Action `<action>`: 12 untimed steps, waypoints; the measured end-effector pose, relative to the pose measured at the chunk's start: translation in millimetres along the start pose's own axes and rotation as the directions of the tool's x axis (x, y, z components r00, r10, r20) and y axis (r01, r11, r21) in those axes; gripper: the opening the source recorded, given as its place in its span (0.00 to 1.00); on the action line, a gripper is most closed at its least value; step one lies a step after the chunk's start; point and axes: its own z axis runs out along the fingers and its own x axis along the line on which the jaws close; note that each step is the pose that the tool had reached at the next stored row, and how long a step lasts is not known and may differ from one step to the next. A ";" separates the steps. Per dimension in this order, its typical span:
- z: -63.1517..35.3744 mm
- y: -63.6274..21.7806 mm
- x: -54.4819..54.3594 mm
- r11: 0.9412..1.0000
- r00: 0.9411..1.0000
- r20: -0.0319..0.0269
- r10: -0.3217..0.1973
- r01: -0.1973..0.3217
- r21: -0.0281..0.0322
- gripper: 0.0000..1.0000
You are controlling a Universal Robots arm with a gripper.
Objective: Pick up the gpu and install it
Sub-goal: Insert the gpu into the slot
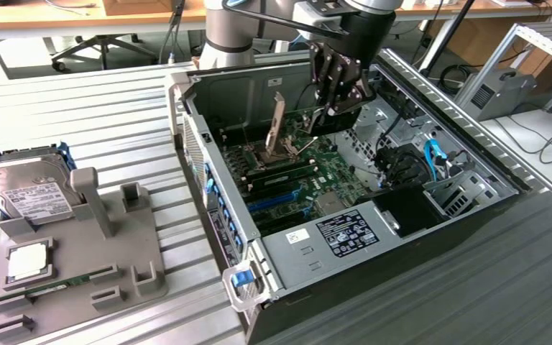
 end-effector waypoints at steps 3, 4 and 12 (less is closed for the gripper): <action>0.1 0.0 0.0 1.000 1.000 0.000 -0.009 0.009 0.000 0.26; 0.1 0.0 0.0 1.000 1.000 0.000 -0.012 0.012 0.000 0.26; 0.3 0.0 0.0 0.999 0.999 -0.001 -0.036 0.036 -0.001 0.26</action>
